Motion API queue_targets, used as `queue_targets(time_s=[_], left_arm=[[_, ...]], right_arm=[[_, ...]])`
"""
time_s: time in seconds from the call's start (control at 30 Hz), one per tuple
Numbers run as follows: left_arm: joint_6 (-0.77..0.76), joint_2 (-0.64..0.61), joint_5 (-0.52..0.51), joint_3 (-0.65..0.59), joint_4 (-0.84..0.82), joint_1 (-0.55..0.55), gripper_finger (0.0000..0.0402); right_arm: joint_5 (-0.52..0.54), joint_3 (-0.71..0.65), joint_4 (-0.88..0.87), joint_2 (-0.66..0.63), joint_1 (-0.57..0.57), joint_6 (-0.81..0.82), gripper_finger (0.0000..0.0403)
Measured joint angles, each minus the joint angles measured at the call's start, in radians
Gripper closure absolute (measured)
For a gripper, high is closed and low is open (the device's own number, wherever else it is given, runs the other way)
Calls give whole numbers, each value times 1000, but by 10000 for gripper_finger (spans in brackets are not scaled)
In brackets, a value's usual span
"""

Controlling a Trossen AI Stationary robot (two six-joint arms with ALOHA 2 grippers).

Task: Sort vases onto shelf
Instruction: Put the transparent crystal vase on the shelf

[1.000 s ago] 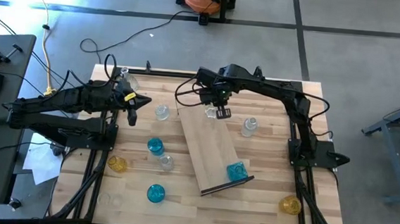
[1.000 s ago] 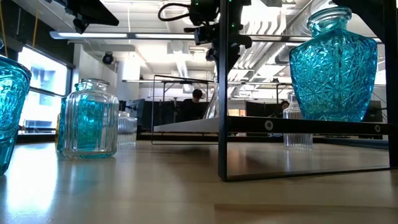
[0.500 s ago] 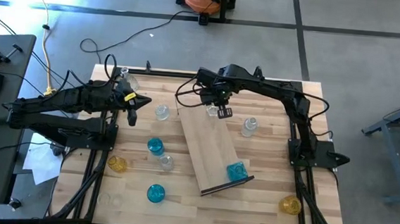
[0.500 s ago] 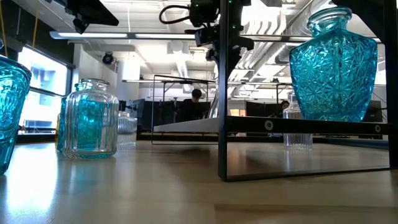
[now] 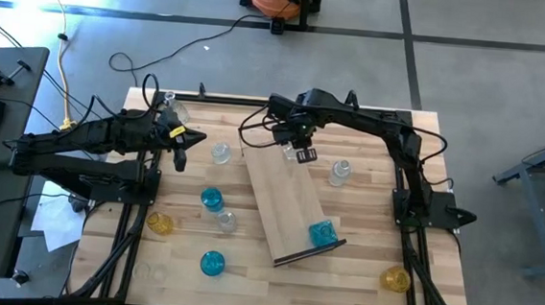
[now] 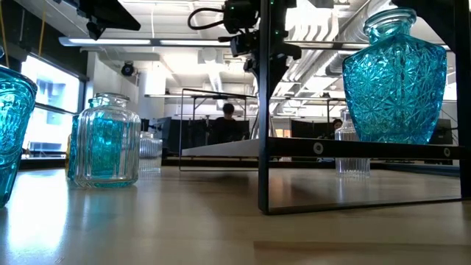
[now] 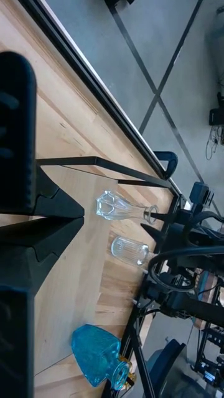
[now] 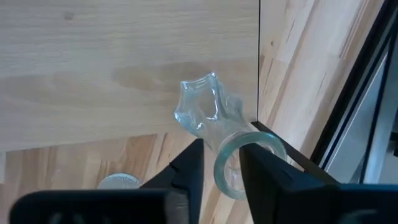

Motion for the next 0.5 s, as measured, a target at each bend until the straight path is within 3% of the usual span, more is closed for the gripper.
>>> queue_targets(time_s=[0.5], left_arm=[[-1,0,0,0,0,0,399]], right_arm=[[57,0,-5,-1,8,-7,300]])
